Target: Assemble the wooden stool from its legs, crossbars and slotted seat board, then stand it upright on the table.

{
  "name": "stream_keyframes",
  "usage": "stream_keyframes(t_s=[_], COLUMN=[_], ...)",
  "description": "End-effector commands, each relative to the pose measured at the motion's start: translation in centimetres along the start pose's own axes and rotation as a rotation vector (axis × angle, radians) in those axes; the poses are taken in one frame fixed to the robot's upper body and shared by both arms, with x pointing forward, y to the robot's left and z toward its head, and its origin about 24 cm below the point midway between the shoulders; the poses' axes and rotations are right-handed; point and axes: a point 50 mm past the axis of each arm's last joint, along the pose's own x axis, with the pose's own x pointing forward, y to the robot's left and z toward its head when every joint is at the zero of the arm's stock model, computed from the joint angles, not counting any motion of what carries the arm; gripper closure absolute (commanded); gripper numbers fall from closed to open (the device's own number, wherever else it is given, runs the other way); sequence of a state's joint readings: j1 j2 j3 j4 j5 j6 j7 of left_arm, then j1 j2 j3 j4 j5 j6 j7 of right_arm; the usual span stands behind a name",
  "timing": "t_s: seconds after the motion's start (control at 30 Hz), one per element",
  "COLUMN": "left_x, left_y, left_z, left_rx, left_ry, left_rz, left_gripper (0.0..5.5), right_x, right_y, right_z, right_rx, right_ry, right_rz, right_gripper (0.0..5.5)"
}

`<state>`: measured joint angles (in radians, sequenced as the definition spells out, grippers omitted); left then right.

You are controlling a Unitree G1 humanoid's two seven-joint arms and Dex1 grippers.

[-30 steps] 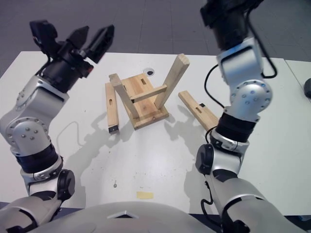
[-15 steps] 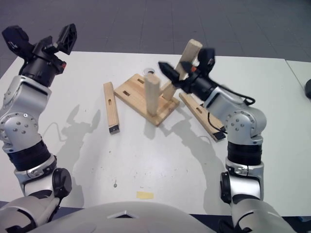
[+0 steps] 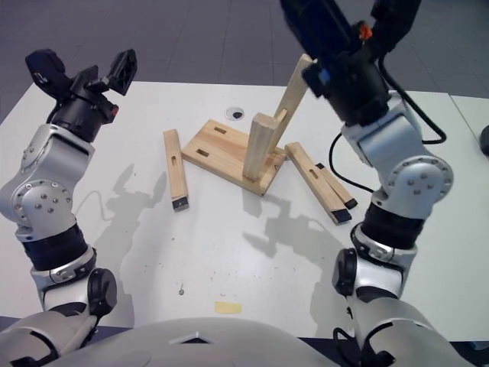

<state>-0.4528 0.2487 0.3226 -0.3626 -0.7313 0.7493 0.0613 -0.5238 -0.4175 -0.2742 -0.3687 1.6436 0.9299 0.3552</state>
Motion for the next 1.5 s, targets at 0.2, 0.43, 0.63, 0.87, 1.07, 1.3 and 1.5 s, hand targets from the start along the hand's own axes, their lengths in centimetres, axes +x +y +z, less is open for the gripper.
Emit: stream_keyframes(t_s=[0.2, 0.43, 0.63, 0.87, 1.07, 1.3, 1.5], left_x=[-0.2, 0.0, 0.0, 0.1, 0.6, 0.6, 0.5], left_y=[0.5, 0.6, 0.2, 0.0, -0.4, -0.9, -0.8], left_z=[-1.0, -0.9, -1.2, -1.8, -2.3, -2.7, -2.7], left_rx=[0.01, 0.009, 0.008, 0.035, 0.071, 0.073, 0.079], left_ry=[0.035, 0.033, 0.041, 0.062, 0.083, 0.093, 0.097], left_rz=[0.025, 0.024, 0.017, 0.015, -0.008, -0.037, -0.037], left_gripper=[0.1, 0.1, 0.1, 0.1, 0.1, 0.1, 0.1], right_x=[-0.9, -2.7, -2.2, -2.9, -2.6, -0.4, -6.2], right_y=[-2.4, -7.3, -8.1, -12.0, -16.5, -19.3, -19.6], right_z=[-5.8, -1.4, -3.0, -8.1, -10.8, -12.7, -14.5], right_rx=[0.029, -0.313, -0.338, -0.373, -0.488, -0.57, -0.4], right_ry=[0.27, 0.099, 0.129, 0.44, 0.67, 0.738, 0.948], right_rz=[-0.309, -0.723, -0.734, -0.824, -0.788, -0.768, -0.807], right_gripper=[0.11, 0.11, 0.11, 0.11, 0.11, 0.11, 0.11])
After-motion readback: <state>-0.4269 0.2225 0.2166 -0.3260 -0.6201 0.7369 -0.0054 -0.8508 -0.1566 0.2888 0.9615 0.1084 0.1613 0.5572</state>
